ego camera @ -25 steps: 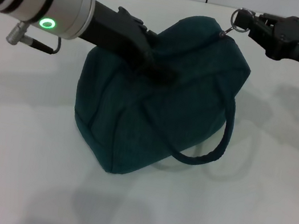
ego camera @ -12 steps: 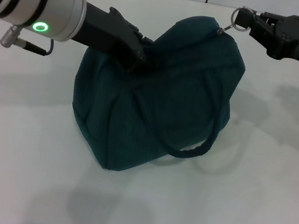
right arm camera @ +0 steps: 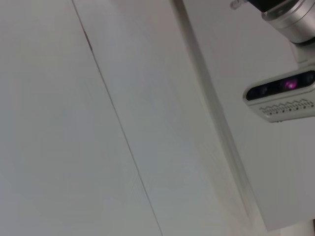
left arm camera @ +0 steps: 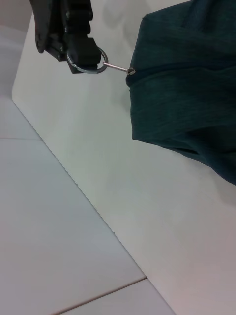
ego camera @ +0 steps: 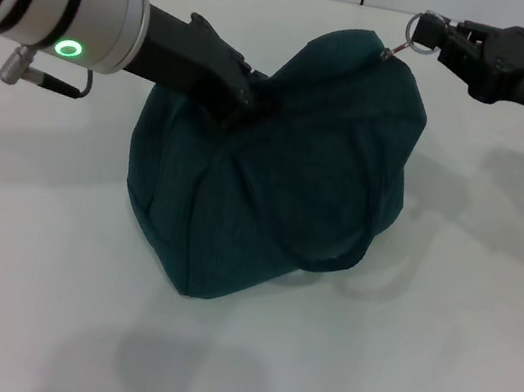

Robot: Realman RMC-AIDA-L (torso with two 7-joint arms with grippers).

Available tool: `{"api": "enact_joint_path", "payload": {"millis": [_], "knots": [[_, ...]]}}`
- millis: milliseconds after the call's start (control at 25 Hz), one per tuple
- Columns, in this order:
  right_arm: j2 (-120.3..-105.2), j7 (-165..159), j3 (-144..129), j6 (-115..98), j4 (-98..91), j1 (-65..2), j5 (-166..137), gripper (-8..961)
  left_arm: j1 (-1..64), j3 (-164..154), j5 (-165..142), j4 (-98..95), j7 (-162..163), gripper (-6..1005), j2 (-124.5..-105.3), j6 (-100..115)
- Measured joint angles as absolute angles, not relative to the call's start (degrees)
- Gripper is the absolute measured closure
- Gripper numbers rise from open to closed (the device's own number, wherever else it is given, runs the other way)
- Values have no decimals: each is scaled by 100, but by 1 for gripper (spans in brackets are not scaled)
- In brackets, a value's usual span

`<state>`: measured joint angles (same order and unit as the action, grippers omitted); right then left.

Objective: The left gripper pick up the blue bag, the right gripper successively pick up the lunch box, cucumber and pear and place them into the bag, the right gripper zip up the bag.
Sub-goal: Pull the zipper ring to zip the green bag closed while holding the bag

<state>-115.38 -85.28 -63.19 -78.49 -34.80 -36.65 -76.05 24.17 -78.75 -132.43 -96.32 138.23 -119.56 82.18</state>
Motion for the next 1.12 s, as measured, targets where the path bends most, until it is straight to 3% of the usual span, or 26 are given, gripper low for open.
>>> {"api": "enact_joint_path", "payload": {"millis": [1120], "knots": [[-11540, -9360, -5802, -7669, -2209, -3646, -6913, 853, 2118, -7793, -12131, -9672, 13307, 956, -11960, 8218]]}}
